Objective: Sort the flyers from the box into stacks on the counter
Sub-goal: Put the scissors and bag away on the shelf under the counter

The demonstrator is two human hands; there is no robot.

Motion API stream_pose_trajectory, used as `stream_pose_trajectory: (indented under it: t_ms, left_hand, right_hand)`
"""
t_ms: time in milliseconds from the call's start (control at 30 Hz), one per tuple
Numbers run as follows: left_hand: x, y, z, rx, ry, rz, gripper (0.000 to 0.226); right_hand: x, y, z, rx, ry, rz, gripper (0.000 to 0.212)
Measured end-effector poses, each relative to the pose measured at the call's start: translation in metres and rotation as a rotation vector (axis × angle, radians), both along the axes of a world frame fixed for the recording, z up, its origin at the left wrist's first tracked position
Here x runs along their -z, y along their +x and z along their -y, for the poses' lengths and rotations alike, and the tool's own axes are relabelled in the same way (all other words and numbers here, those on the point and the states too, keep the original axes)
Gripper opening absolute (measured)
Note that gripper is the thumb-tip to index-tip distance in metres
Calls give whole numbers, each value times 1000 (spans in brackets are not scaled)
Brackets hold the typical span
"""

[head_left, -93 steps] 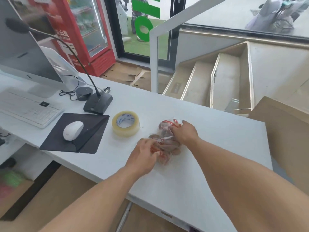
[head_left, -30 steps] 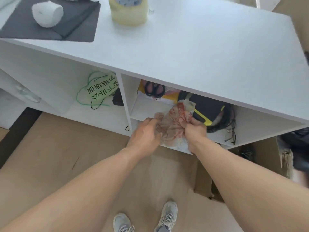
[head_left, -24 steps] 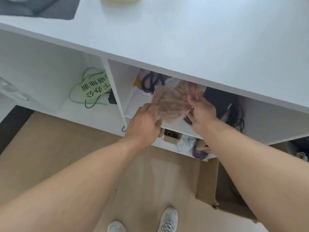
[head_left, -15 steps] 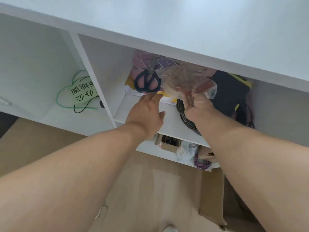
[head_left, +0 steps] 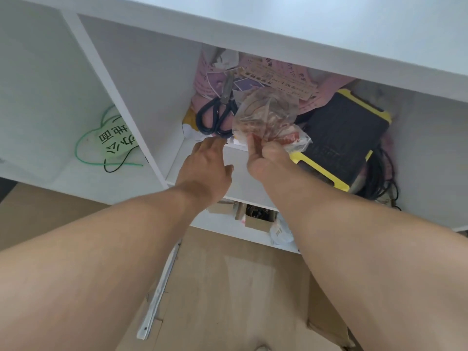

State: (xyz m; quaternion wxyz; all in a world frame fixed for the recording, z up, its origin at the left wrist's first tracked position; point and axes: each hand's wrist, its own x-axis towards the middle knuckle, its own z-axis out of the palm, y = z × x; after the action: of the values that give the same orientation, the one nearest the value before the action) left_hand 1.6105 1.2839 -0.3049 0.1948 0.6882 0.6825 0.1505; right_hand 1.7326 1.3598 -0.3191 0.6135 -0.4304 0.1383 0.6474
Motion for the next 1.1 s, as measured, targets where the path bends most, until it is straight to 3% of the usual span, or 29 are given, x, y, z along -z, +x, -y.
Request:
stream_pose_trajectory:
  t_ms: [100,200,267,300,367,433,500,567,633,700,833,1000,1100]
  left_hand:
    - [8,-10,1,11,-49,-42,61]
    - [18,-14,7,44,-105,-58,61]
    - [21,-14,10,65,-126,-58,61]
    - [22,-14,11,72,-127,-54,61]
    - [22,-13,11,85,-117,-52,61]
    - [23,-14,10,98,-109,-58,61]
    - [23,-16,10,98,-108,-51,61]
    - [25,-20,12,98,-119,-40,61]
    - [27,-25,17,103,-140,-28,61]
    - [26,-29,23,110,-166,-20,60]
    - [0,-38,37,118,-214,11,60]
    - [-65,-58,78,146,-265,66,59]
    - [-120,-75,105,111,-264,102,58]
  right_hand:
    - [5,1,14,-101,-59,96,31]
    - [1,10,31,-290,-170,282,42]
    - [0,8,45,-415,-259,713,31]
    - [-2,3,55,-452,-175,976,17]
    - [-8,-1,67,-302,28,1248,19]
    - [-2,1,69,-346,247,1713,9]
    - [11,10,64,-530,324,2089,30]
    - [23,16,62,-819,260,2150,54]
    - [30,15,64,-1020,256,2050,66]
    - [25,13,67,-1047,283,1900,67]
    - [-4,11,92,-989,298,1843,64]
    - [-75,4,146,-1119,182,1716,61]
    - [-135,-7,180,-1165,227,1706,60]
